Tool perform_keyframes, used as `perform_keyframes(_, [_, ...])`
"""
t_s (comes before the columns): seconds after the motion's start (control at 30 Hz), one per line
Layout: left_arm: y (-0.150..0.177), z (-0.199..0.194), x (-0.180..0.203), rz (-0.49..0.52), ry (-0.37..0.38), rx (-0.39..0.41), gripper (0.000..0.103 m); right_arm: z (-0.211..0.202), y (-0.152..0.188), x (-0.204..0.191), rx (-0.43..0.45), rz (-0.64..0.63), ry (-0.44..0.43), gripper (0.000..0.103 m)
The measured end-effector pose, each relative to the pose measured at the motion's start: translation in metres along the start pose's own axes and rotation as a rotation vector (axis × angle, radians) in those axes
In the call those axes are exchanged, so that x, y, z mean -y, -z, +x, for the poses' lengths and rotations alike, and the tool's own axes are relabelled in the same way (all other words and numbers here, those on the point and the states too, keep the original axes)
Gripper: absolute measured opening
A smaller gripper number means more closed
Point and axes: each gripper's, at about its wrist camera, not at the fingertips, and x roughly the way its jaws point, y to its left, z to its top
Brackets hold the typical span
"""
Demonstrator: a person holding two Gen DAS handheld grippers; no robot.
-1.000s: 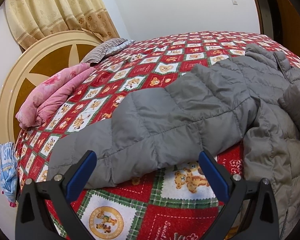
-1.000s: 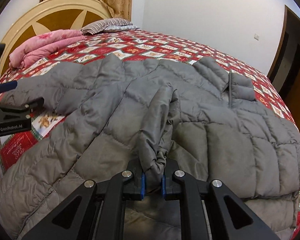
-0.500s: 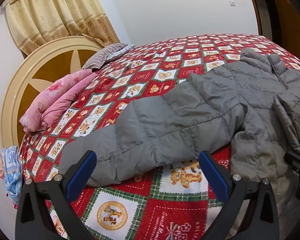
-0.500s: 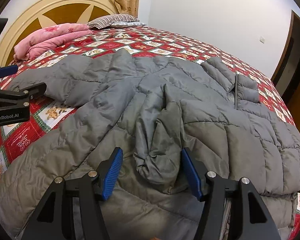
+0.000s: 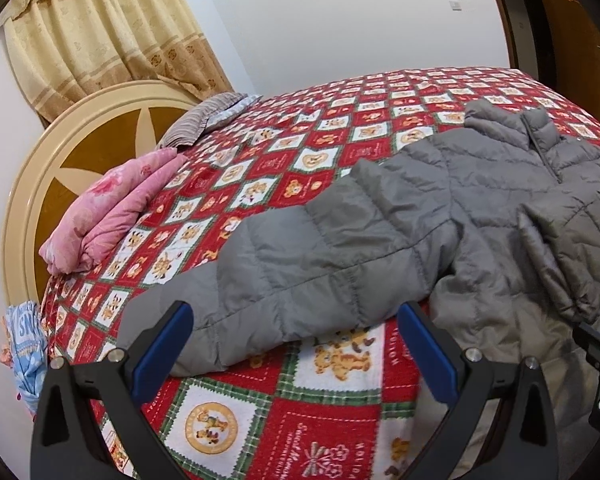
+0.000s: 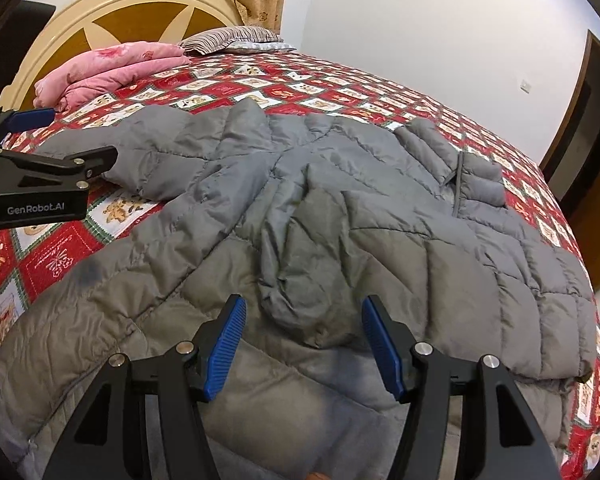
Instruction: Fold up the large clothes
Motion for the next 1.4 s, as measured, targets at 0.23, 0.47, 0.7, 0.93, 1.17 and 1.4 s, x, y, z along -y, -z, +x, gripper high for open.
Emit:
perform_keyframes(0.23, [-0.012,-0.01,0.016,0.041,0.012,0.025,0.103,-0.017,0.007,0.02,0.009,-0.008,0.039,0.061])
perform_keyframes(0.47, [-0.036,-0.024,0.054,0.079,0.074,0.065,0.103,-0.051,0.02,0.112,0.074,0.229,0.058,0.061])
perform_keyframes(0.7, [-0.057,-0.015,0.121,0.106,0.095,0.089,0.103,-0.057,0.038,0.216,0.101,0.518,0.164,0.061])
perform_keyframes(0.93, [-0.041,0.038,0.149,0.165,-0.041,0.033,0.103,-0.009,0.049,0.264,-0.007,0.598,0.195,0.061])
perform_keyframes(1.17, [-0.034,0.052,0.129,0.147,-0.045,0.007,0.103,0.025,0.052,0.239,-0.06,0.513,0.15,0.061])
perform_keyframes(1.4, [-0.053,0.031,0.103,0.056,-0.055,0.052,0.103,0.043,0.054,0.22,-0.109,0.429,0.208,0.061])
